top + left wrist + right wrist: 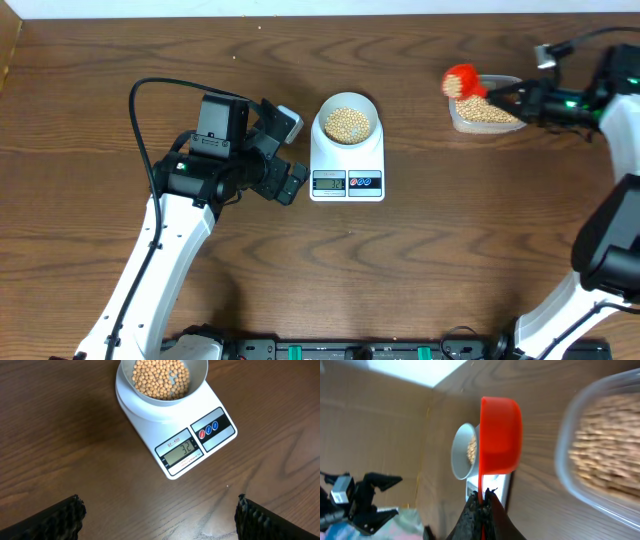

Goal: Scoop item into bowl and weigh 50g on scale
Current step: 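Lift the filled scoop and carry it over the white bowl, then tip the scoop with the right gripper to pour soybeans into the bowl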

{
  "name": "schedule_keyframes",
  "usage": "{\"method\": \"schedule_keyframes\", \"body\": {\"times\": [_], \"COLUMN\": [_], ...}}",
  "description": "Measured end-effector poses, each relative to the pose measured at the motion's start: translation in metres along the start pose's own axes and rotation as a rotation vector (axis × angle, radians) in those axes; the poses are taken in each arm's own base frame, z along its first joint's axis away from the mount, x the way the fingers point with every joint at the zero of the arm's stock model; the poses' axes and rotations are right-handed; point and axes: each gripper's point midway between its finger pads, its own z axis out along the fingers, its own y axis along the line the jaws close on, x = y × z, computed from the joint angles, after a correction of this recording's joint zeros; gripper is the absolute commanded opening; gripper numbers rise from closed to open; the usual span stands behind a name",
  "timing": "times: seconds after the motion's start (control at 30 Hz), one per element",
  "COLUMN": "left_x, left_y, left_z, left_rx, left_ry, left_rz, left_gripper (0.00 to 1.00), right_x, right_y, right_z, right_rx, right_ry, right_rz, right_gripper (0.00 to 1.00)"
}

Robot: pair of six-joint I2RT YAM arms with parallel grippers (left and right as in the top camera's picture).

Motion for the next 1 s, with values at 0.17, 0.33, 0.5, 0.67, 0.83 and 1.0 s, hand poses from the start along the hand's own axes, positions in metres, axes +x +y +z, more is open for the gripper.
{"method": "schedule_keyframes", "body": {"times": [0.17, 0.33, 0.5, 0.67, 0.83, 1.0], "left_x": [0.0, 0.0, 0.0, 0.0, 0.0, 0.0], "left_y": [0.0, 0.0, 0.0, 0.0, 0.0, 0.0], "left_z": [0.0, 0.0, 0.0, 0.0, 0.0, 0.0], "left_rx": [0.0, 0.0, 0.0, 0.0, 0.0, 0.0], "left_ry": [0.0, 0.0, 0.0, 0.0, 0.0, 0.0], "left_rz": [0.0, 0.0, 0.0, 0.0, 0.0, 0.0], "left_gripper": [0.98, 0.98, 0.98, 0.98, 0.98, 0.98], "right_x": [0.011, 0.019, 0.032, 0.047, 0.058, 0.065], "right_y": [0.022, 0.041, 0.059, 0.067, 0.074, 0.077], "right_z": [0.035, 0.063, 0.087, 0.108, 0.123, 0.133], "right_rx": [-0.037, -0.069, -0.093, -0.073, -0.059, -0.042], "right_ry": [0.071, 0.119, 0.173, 0.228, 0.262, 0.284], "right_rz": [-0.064, -0.115, -0.148, -0.167, -0.192, -0.212], "right_gripper": [0.01, 0.01, 0.01, 0.01, 0.01, 0.01]}}
